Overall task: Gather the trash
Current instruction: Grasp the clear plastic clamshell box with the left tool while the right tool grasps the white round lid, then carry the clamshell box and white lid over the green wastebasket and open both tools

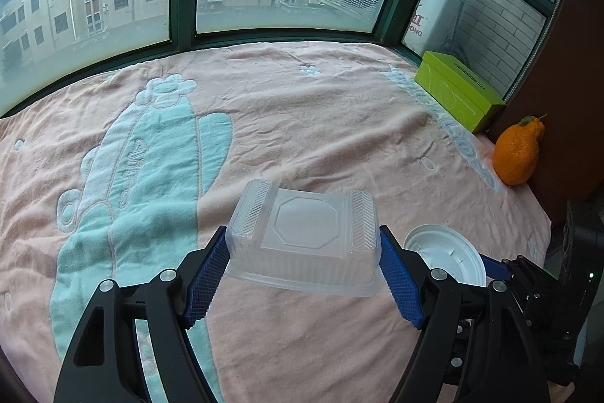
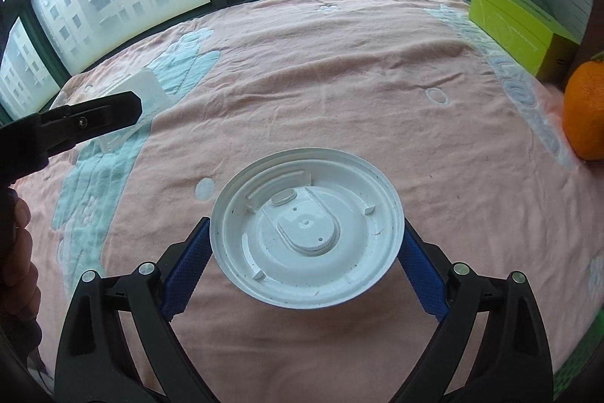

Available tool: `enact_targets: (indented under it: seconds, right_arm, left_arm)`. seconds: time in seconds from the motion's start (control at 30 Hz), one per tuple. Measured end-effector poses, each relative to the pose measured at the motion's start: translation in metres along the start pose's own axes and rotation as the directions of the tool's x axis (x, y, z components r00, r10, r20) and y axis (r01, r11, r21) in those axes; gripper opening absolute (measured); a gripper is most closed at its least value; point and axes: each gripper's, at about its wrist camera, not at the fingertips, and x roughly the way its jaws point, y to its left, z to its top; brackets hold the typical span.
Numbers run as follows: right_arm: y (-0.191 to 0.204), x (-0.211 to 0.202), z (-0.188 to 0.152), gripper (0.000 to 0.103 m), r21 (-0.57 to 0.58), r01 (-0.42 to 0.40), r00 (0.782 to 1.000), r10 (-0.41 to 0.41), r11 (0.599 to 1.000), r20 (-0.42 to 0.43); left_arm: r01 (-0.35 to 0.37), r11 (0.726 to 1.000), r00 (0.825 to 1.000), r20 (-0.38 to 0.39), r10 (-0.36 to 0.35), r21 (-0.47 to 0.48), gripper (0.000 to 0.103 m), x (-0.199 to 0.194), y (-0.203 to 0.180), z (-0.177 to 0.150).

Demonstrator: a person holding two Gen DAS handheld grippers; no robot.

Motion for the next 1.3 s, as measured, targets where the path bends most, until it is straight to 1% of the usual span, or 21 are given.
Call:
enact_targets:
  seconds: [0.17,0.3,0.47,0.57,0.7,0.83,1.03,1.17,1.3]
  right_arm:
    - [-0.023,-0.035,-0.024,0.092,0.055,0.008,1.0,-0.009,0.998,0.021]
    - [-0.046,-0.064,-0.048,0.092,0.104,0.027,0.999,-0.032,0.994,0.042]
    - [-0.081,-0.099,-0.085,0.092,0.176,0.087,0.994,-0.098,0.98,0.055]
    - [-0.109,-0.117,-0.11,0.092,0.234,0.126,0.988,-0.142,0.964,0.052]
    - [-0.148,-0.138,-0.145,0.092,0.314,0.18,0.979,-0.2,0.932,0.03]
    - [-0.188,-0.156,-0.178,0.093,0.382,0.243,0.965,-0.261,0.892,-0.003]
    - [-0.236,-0.176,-0.22,0.093,0.465,0.315,0.942,-0.331,0.827,-0.05]
    - [-0.262,-0.182,-0.242,0.093,0.516,0.347,0.93,-0.356,0.783,-0.086]
    - [-0.28,-0.185,-0.256,0.093,0.552,0.374,0.919,-0.378,0.745,-0.113]
  left_arm:
    - [0.042,0.998,0.999,-0.009,-0.042,0.035,0.074,-0.006,-0.031,-0.014]
    - [0.082,0.994,0.997,-0.019,-0.081,0.077,0.074,-0.012,-0.064,-0.026]
    - [0.142,0.981,0.99,-0.039,-0.138,0.134,0.074,-0.019,-0.108,-0.041]
    - [0.174,0.97,0.984,-0.059,-0.167,0.171,0.074,-0.021,-0.137,-0.052]
    - [0.211,0.953,0.977,-0.089,-0.196,0.219,0.074,-0.02,-0.175,-0.066]
    - [0.245,0.933,0.968,-0.118,-0.221,0.263,0.074,-0.019,-0.211,-0.077]
    - [0.287,0.899,0.956,-0.156,-0.248,0.33,0.074,-0.017,-0.263,-0.094]
    - [0.303,0.878,0.951,-0.178,-0.253,0.37,0.074,-0.017,-0.291,-0.105]
    - [0.317,0.86,0.946,-0.201,-0.255,0.401,0.074,-0.014,-0.311,-0.115]
